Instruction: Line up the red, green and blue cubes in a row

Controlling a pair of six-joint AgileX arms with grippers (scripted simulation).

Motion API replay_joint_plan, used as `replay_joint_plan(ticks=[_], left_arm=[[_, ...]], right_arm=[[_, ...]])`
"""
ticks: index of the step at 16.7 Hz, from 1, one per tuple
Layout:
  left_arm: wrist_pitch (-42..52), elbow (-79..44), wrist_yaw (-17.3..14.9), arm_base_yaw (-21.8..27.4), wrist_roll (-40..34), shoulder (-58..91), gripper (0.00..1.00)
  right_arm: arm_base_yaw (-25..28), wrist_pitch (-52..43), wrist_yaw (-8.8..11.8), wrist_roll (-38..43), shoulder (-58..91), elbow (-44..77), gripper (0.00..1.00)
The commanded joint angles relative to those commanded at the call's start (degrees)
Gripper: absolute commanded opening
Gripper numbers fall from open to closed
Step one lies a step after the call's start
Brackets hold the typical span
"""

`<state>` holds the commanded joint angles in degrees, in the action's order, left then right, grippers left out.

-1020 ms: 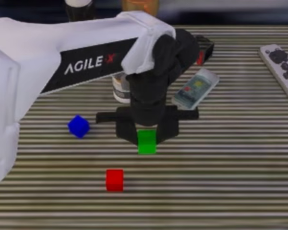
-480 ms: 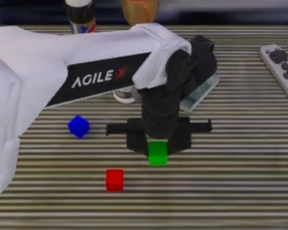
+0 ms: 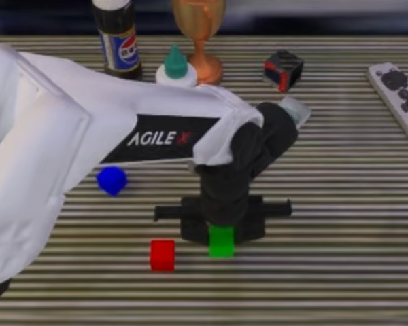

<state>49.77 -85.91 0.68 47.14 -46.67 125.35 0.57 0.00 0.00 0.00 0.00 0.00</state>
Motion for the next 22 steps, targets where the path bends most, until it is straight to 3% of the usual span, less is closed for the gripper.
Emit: replay_joint_plan(ticks=[3,16,22], left_arm=[[0.0,0.0,0.0,0.0,0.0,0.0,0.00],[0.0,0.0,0.0,0.0,0.0,0.0,0.98],[0.0,0.0,0.0,0.0,0.0,0.0,1.00]], right_arm=[[0.0,0.0,0.0,0.0,0.0,0.0,1.00],[0.0,0.0,0.0,0.0,0.0,0.0,1.00],[0.0,0.0,0.0,0.0,0.0,0.0,1.00]])
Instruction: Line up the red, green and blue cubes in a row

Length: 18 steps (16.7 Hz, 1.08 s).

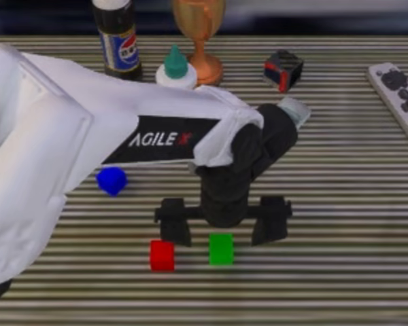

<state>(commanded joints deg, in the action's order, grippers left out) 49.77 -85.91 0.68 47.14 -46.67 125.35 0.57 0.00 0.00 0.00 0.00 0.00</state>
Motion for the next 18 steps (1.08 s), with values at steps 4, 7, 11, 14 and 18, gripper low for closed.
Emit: replay_joint_plan(ticks=[4,7,11,14,18], left_arm=[[0.2,-0.2,0.0,-0.1,0.0,-0.1,1.00],[4.3,-2.9,0.0,-0.3,-0.2,-1.5,1.00],[12.5,-7.6,0.0,-0.9,-0.3,-4.6,1.00],[13.6,-8.4,0.0,-1.0,-0.3,-5.3,1.00],[13.5,-8.3,0.1,-1.0,0.5,-5.0,1.00]], right_arm=[[0.0,0.0,0.0,0.0,0.0,0.0,1.00],[0.0,0.0,0.0,0.0,0.0,0.0,1.00],[0.0,0.0,0.0,0.0,0.0,0.0,1.00],[0.0,0.0,0.0,0.0,0.0,0.0,1.00],[0.0,0.0,0.0,0.0,0.0,0.0,1.00]])
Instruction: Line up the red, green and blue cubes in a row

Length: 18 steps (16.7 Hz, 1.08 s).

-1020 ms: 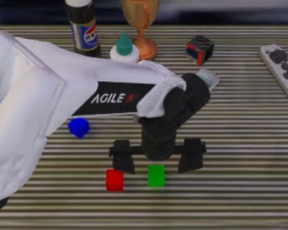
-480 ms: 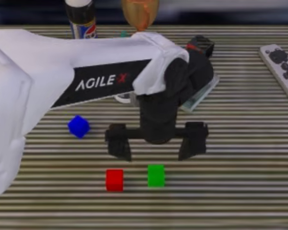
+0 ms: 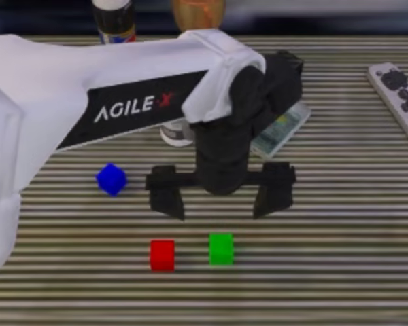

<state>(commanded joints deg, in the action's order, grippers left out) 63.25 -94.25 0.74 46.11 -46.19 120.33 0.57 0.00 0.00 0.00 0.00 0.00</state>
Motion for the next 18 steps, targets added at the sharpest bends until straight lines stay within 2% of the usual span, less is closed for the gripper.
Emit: replay_joint_plan(ticks=[2,5,14,18], left_arm=[[0.0,-0.4,0.0,-1.4,3.1,0.4,1.00],[-0.1,-1.0,-0.1,-5.3,11.8,1.2,1.00],[-0.2,-2.1,-0.8,-22.5,52.4,4.3,1.00],[-0.8,-2.5,-0.9,-27.7,62.9,4.4,1.00]], right_arm=[[0.0,0.0,0.0,0.0,0.0,0.0,1.00],[0.0,0.0,0.0,0.0,0.0,0.0,1.00],[0.0,0.0,0.0,0.0,0.0,0.0,1.00],[0.0,0.0,0.0,0.0,0.0,0.0,1.00]])
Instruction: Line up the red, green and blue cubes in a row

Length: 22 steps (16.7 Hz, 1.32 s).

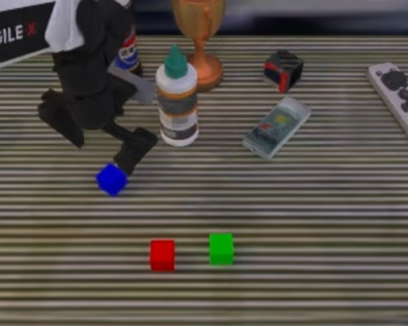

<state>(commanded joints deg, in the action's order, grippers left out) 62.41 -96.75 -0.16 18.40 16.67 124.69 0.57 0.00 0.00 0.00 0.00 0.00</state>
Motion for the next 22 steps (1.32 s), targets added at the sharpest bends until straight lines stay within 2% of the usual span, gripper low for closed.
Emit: replay_joint_plan(ticks=[8,15,20,22], left_arm=[[-1.1,0.7,0.0,-0.7,1.5,0.3,1.00],[-15.7,8.1,-0.1,-1.0,1.7,7.0,1.00],[-16.8,8.8,-0.1,-1.0,1.8,7.7,1.00],[-16.8,8.8,-0.1,-1.0,1.8,7.7,0.85]], right_arm=[[0.0,0.0,0.0,0.0,0.0,0.0,1.00],[0.0,0.0,0.0,0.0,0.0,0.0,1.00],[0.0,0.0,0.0,0.0,0.0,0.0,1.00],[0.0,0.0,0.0,0.0,0.0,0.0,1.00]])
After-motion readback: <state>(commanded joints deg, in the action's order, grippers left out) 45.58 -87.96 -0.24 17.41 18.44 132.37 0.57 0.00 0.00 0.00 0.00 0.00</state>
